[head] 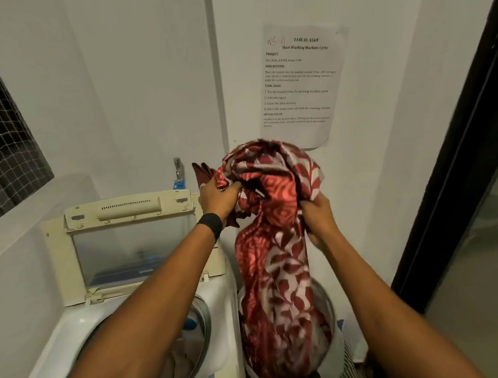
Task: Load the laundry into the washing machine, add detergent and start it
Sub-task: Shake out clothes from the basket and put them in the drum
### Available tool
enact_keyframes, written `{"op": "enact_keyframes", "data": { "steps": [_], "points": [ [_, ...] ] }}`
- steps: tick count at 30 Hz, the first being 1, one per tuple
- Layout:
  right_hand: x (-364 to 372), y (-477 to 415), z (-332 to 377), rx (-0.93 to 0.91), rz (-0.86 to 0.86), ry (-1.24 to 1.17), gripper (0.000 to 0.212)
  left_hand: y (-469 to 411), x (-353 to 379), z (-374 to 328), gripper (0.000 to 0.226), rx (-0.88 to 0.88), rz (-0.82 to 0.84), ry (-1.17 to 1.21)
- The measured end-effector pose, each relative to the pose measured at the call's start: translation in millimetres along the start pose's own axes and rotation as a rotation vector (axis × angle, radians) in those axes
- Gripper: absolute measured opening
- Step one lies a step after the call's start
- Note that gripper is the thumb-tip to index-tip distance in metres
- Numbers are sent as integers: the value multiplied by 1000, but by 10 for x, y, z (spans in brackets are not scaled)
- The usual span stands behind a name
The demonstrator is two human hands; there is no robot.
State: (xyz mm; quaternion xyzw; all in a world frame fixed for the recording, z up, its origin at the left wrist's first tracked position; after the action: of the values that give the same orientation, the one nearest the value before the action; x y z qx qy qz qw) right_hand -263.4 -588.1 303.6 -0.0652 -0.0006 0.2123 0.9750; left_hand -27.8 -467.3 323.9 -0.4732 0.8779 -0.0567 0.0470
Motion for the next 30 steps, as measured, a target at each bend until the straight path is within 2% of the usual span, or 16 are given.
{"op": "enact_keyframes", "data": {
  "steps": [3, 5, 7, 9, 10, 14, 17, 19, 20, 21, 23, 25, 27, 28, 29, 30],
  "points": [
    [-31, -159, 655, -115, -38, -59, 45, 60, 104, -5, 42, 13, 67, -8],
    [47, -210, 873, -163, -33, 14, 41, 216, 294, -145, 67, 16, 243, 48],
    [161, -209, 892, -171, 13, 81, 28, 406, 517, -306, 91, 40, 472, 82],
    [242, -177, 868, -188, 52, 155, 18, 554, 671, -422, 103, 71, 626, 40],
    [280, -165, 865, -193, 67, 185, 17, 598, 694, -447, 105, 67, 644, 30],
    [496, -43, 886, -286, 150, 289, 18, 504, 553, -349, 103, -87, 369, 290],
    [582, -14, 749, -250, 306, 175, 54, 399, 485, -220, 66, -165, 190, 417],
    [568, 32, 652, -246, 309, 117, 62, 289, 410, -183, 52, -166, 81, 402],
    [507, 73, 621, -307, 222, 147, 61, 258, 396, -195, 59, -155, 51, 398],
    [441, 129, 567, -360, 119, 166, 62, 186, 385, -184, 78, -145, 31, 404],
    [333, 249, 357, -381, -38, 181, 73, 19, 398, -113, 102, -129, 26, 434],
    [322, 282, -60, -253, -15, 225, 98, 28, 355, -182, 97, -108, 17, 421],
    [400, 310, -607, -55, 174, 298, 116, 110, 314, -295, 85, -88, 19, 397],
    [419, 353, -840, 18, 257, 370, 116, 104, 295, -286, 79, -90, 16, 391],
    [412, 360, -1023, 50, 310, 447, 105, 104, 282, -277, 76, -95, 15, 402],
    [387, 365, -1097, 55, 332, 516, 82, 93, 258, -244, 78, -107, 7, 406]
  ]
}}
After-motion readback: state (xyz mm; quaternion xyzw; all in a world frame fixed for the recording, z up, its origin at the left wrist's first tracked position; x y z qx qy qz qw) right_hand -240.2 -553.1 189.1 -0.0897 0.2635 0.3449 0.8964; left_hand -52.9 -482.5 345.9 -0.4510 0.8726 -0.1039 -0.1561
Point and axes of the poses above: each hand's wrist, its own y-axis away from the middle knuckle, its own x-axis out of the palm, z = x × y, the point moved 9 cm from there along -y, towards the middle knuckle, and after that the axes turned 10 degrees about y, right-handed, at the moved point
